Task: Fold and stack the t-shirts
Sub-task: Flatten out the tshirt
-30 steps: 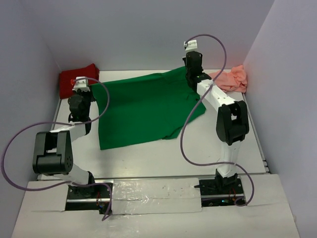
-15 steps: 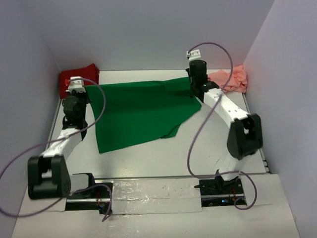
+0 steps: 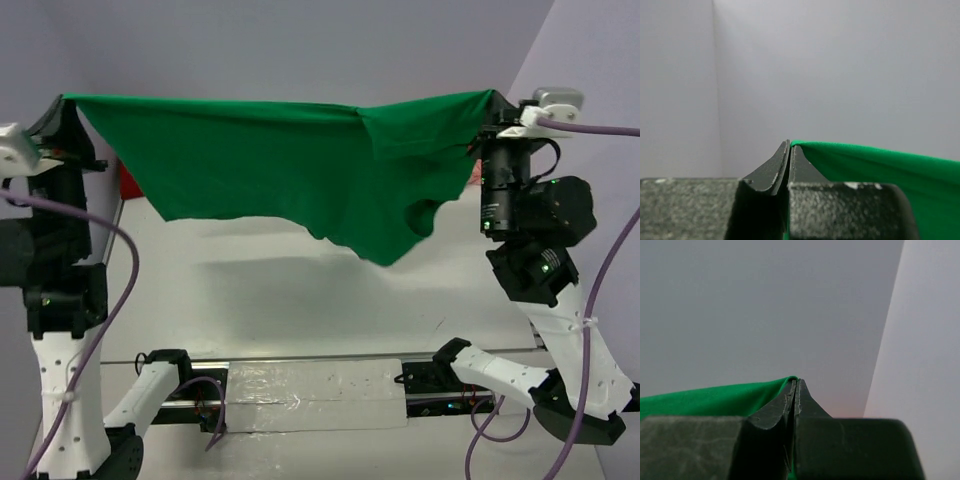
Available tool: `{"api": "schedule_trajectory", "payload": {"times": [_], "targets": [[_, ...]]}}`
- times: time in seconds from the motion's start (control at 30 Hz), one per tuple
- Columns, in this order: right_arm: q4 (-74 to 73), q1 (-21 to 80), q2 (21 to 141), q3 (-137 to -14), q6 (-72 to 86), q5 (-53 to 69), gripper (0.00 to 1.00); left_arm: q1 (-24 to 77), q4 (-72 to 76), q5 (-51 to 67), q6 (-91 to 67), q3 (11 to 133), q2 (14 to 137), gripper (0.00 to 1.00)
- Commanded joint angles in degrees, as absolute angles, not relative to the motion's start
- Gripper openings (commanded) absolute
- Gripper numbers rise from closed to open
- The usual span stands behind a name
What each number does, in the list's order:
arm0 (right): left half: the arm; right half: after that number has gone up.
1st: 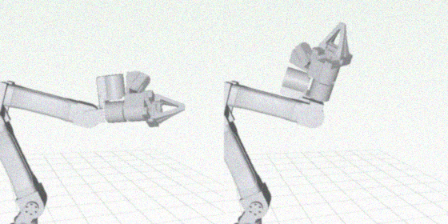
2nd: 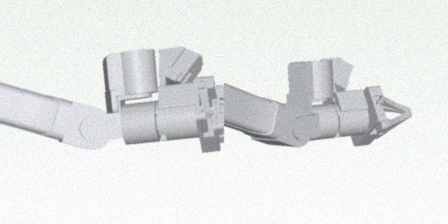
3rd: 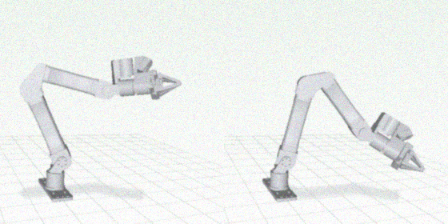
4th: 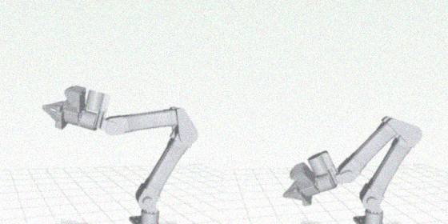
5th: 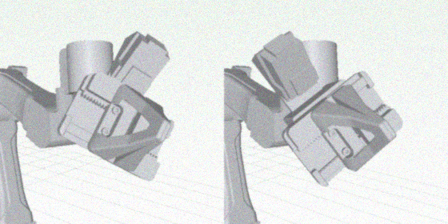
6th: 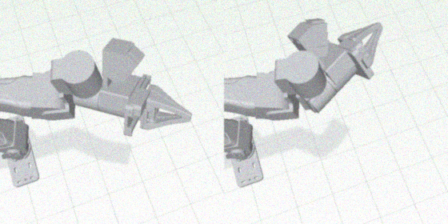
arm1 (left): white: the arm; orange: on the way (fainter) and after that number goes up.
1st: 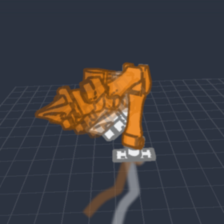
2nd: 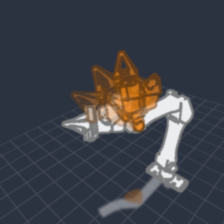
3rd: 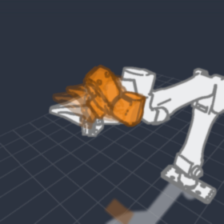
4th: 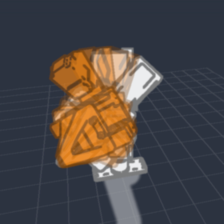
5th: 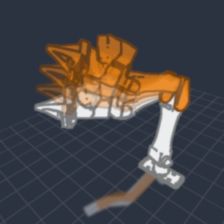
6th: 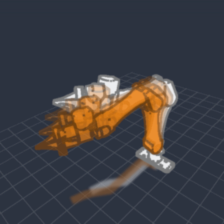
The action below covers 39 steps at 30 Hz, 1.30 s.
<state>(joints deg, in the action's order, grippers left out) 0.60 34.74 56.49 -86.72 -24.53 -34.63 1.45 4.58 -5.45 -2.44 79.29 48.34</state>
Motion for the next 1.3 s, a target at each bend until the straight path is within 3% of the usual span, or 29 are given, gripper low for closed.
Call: {"api": "schedule_trajectory", "payload": {"times": [0.0, 0.6, 0.87, 1.27], "targets": [[4.3, 35.1, 57.2, -88.7, -29.3, -38.1, 0.0, 1.5, -1.7, -7.8, -2.8, 83.8, 48.4, 0.0], [-11.9, 36.5, 60.0, -111.3, -26.3, -40.6, 0.0, 0.7, -7.6, -7.0, -5.8, 98.3, 47.6, 0.0], [-16.8, 37.0, 52.0, -107.1, -21.7, -41.1, 0.0, 0.0, -14.3, -6.7, -7.8, 101.8, 43.7, 0.0], [-27.1, 31.6, 42.2, -104.7, -14.4, -36.7, 0.0, -15.3, -30.6, 5.1, -11.4, 109.6, 38.9, 0.0]]}}
